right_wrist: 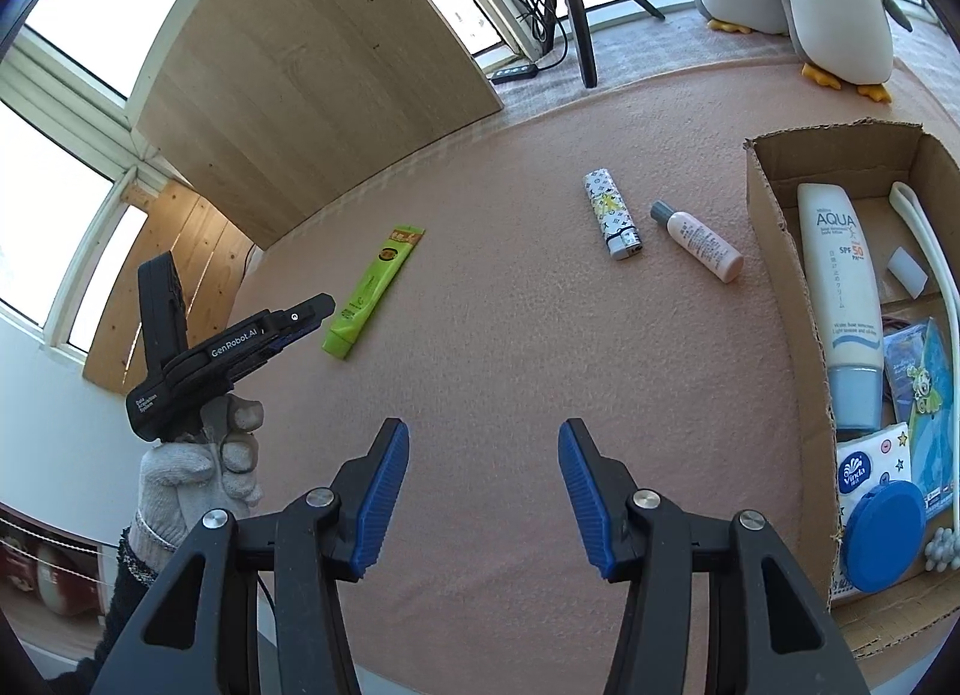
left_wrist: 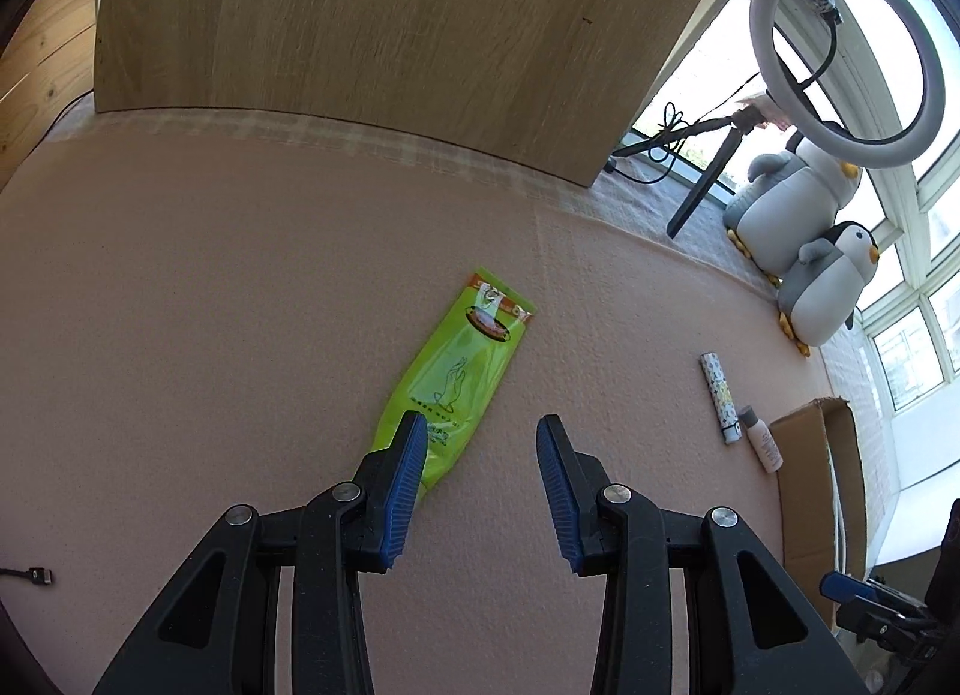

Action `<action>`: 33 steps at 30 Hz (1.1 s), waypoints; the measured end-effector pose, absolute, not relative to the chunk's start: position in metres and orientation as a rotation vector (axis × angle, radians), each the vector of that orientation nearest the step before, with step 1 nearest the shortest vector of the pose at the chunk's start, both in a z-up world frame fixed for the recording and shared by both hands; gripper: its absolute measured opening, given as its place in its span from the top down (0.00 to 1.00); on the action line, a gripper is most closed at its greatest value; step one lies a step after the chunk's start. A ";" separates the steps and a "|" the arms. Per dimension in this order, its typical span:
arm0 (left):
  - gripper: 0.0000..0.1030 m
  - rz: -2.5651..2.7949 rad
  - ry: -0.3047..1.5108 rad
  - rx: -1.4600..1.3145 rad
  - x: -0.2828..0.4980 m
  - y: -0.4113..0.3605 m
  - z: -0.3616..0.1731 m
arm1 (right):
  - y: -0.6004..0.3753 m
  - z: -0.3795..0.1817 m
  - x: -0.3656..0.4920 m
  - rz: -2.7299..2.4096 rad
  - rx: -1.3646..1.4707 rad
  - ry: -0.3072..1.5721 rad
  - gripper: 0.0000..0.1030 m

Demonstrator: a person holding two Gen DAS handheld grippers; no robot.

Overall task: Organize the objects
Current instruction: 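Move the left tool to the green hand-cream tube and close on it, then lift the green tube with the left gripper while the right gripper grasps it too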

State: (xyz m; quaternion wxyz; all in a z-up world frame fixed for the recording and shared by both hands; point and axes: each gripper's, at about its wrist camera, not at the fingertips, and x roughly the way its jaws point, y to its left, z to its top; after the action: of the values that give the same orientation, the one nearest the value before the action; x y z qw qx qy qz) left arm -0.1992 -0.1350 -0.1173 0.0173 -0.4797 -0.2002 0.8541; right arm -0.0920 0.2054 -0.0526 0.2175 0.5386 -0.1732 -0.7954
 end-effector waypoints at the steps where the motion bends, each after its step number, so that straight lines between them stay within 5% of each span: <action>1: 0.60 2.662 -0.629 -1.496 -0.202 -0.139 -0.119 | 0.204 -0.053 -0.092 -2.201 1.495 -0.477 0.53; 16: 0.61 2.626 -0.554 -1.601 -0.223 -0.134 -0.155 | 0.203 -0.061 -0.090 -2.192 1.533 -0.474 0.53; 22: 0.70 2.577 -0.517 -1.613 -0.213 -0.116 -0.163 | 0.203 -0.060 -0.091 -2.185 1.535 -0.474 0.53; 33: 0.72 2.464 -0.517 -1.581 -0.174 -0.057 -0.163 | 0.201 -0.065 -0.096 -2.157 1.544 -0.481 0.53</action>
State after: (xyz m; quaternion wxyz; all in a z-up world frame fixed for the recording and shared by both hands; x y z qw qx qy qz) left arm -0.1740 -0.0567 -0.1634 0.0843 -0.5298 -0.1733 0.8260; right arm -0.0958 0.2015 -0.0654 0.2209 0.5585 -0.1741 -0.7803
